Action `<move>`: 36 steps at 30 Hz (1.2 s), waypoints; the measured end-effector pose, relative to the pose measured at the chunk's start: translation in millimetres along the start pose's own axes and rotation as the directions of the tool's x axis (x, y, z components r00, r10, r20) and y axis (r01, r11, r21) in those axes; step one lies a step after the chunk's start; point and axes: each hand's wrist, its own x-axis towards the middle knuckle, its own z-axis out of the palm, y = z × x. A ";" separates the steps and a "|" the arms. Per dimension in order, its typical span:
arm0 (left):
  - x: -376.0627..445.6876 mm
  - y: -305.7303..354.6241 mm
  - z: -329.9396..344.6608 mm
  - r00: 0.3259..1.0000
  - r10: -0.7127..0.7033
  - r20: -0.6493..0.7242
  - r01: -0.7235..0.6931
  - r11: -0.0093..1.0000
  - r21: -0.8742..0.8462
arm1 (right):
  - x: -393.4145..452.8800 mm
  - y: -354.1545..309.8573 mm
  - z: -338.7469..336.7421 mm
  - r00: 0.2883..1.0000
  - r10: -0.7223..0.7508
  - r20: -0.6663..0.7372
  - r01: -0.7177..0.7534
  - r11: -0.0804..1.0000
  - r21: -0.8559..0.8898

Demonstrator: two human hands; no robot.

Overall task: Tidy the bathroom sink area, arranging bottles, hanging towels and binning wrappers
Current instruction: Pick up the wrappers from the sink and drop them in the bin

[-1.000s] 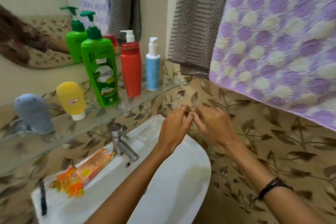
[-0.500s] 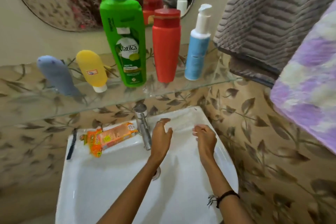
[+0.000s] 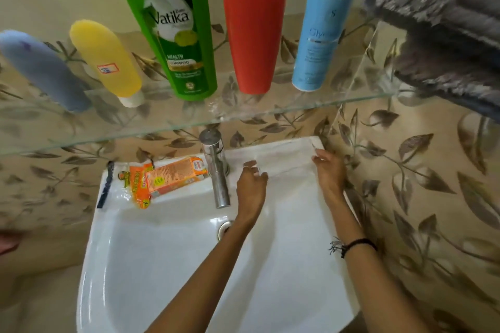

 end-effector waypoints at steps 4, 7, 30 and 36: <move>-36.8 -6.9 -14.2 0.984 0.170 -0.058 -0.175 0.979 -0.108 | -47.4 15.6 -18.6 0.986 0.063 -0.152 -0.021 0.964 0.265; -69.1 -18.2 -32.7 0.981 0.182 -0.069 -0.192 0.964 -0.182 | -96.1 27.9 -26.8 0.963 0.107 -0.246 -0.008 0.928 0.372; -238.7 -267.3 -413.3 0.533 -0.136 -0.835 -0.059 0.979 -0.197 | -501.8 42.8 238.4 0.889 -0.166 0.426 0.075 0.972 0.223; -244.1 -423.7 -447.9 0.512 -0.459 -0.726 0.185 0.884 -0.429 | -528.7 147.2 331.0 0.794 -0.075 0.603 0.086 0.996 0.011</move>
